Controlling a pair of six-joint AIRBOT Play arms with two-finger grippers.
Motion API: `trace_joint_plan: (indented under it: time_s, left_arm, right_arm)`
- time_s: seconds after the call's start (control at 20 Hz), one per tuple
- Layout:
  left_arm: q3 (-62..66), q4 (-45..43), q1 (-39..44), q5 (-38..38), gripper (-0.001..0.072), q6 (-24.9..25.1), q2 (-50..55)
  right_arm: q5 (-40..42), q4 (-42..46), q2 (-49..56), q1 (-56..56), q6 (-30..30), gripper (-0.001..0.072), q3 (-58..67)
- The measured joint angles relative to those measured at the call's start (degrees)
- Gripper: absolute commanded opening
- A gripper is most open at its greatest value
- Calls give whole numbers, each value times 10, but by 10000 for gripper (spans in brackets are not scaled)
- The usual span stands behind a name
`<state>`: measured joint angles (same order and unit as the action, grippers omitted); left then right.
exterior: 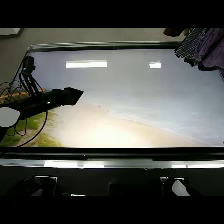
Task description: Fold the clothes and pants, and hang the long-sleeved shirts on hangers.
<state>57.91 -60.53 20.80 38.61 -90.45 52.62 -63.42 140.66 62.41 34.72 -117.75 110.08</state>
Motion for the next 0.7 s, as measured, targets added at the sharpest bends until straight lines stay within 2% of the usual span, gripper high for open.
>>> trace_joint_plan:
  time_s: [0.3, 0.65, 0.7]
  left_arm:
    - [0, 0, 0, 0, 530, 0, 0]
    - [0, 0, 0, 0, 534, 0, 0]
    - [0, 0, 0, 0, 537, 0, 0]
  right_arm:
    - [40, 51, 7, 34, -55, 16, 0]
    - [69, -28, 16, 123, -69, 22, 1]
    - [70, -37, 17, 127, -69, 114, 1]
